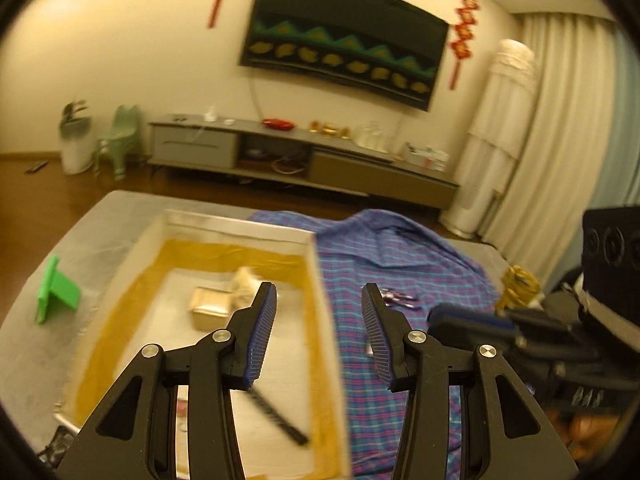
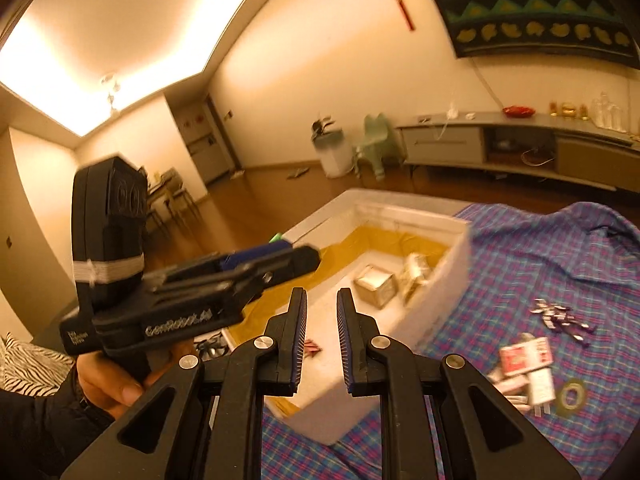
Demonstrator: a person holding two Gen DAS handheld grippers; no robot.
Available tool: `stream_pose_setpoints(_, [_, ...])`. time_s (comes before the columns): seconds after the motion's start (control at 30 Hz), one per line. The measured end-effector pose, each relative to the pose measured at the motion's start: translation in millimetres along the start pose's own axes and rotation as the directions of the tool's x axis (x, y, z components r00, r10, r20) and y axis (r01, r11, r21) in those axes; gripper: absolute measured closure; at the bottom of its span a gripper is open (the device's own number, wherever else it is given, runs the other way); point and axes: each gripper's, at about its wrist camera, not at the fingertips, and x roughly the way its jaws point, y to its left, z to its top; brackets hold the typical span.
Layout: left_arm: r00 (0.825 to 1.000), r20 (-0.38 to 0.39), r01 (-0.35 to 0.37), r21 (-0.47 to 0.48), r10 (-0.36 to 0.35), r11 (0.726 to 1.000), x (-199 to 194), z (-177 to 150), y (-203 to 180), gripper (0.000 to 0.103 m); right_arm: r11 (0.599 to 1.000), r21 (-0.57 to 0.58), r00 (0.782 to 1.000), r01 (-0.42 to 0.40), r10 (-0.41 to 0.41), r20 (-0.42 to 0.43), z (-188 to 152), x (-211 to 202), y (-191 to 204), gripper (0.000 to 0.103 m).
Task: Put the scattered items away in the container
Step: 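Move left tool to the stapler while right tool approaches the white charger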
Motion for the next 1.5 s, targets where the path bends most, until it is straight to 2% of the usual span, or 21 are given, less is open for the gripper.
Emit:
stream_pose_setpoints(0.17, [0.994, -0.074, 0.087, 0.044, -0.083, 0.995, 22, -13, -40, 0.056, 0.993, 0.075, 0.996, 0.086, -0.087, 0.014, -11, -28, -48, 0.082])
stream_pose_setpoints(0.27, [0.979, -0.159, 0.138, 0.042, -0.13, 0.99, 47, -26, -59, 0.054, 0.981, 0.131, 0.989, 0.145, -0.145, -0.013, -25, -36, -81, 0.079])
stream_pose_setpoints(0.4, [0.959, -0.249, 0.155, 0.053, -0.137, 0.987, 80, -44, -81, 0.052, 0.953, 0.166, 0.966, 0.254, -0.242, -0.086, -47, -34, -124, 0.071])
stream_pose_setpoints(0.57, [0.941, -0.328, 0.112, 0.056, -0.088, 0.992, 120, -67, -95, 0.051, 0.907, 0.203, 0.923, 0.369, -0.332, -0.194, -78, -25, -177, 0.07])
stream_pose_setpoints(0.7, [0.933, -0.358, 0.05, 0.047, -0.03, 0.998, 156, -76, -96, 0.051, 0.898, 0.223, 0.908, 0.379, -0.314, -0.277, -90, -8, -200, 0.07])
stream_pose_setpoints(0.8, [0.927, -0.374, 0.031, 0.043, -0.013, 0.999, 176, -80, -96, 0.051, 0.897, 0.186, 0.89, 0.401, -0.333, -0.312, -88, 3, -206, 0.069])
stream_pose_setpoints(0.83, [0.926, -0.378, 0.031, 0.051, -0.009, 0.998, 183, -83, -97, 0.051, 0.897, 0.174, 0.886, 0.406, -0.339, -0.317, -87, 4, -208, 0.068])
stream_pose_setpoints(0.93, [0.919, -0.393, 0.004, 0.095, 0.034, 0.995, 203, -95, -100, 0.051, 0.893, 0.147, 0.875, 0.425, -0.364, -0.319, -85, 7, -214, 0.057])
stream_pose_setpoints(1.0, [0.923, -0.386, 0.018, 0.067, 0.009, 0.998, 205, -97, -96, 0.048, 0.89, 0.129, 0.867, 0.437, -0.378, -0.325, -86, 9, -217, 0.055])
stream_pose_setpoints(1.1, [0.914, -0.405, 0.029, 0.052, -0.006, 0.998, 204, -97, -96, 0.049, 0.89, 0.117, 0.858, 0.442, -0.38, -0.346, -87, 13, -221, 0.055])
stream_pose_setpoints(1.27, [0.901, -0.43, 0.092, 0.066, -0.055, 0.994, 192, -108, -108, 0.049, 0.896, 0.101, 0.859, 0.432, -0.374, -0.349, -90, 15, -219, 0.052])
stream_pose_setpoints(1.4, [0.891, -0.444, 0.134, 0.066, -0.091, 0.989, 190, -115, -115, 0.048, 0.928, 0.077, 0.893, 0.363, -0.324, -0.311, -83, 19, -206, 0.052])
stream_pose_setpoints(1.5, [0.889, -0.449, 0.141, 0.077, -0.092, 0.987, 183, -119, -120, 0.047, 0.949, 0.043, 0.904, 0.312, -0.283, -0.321, -83, 32, -197, 0.052])
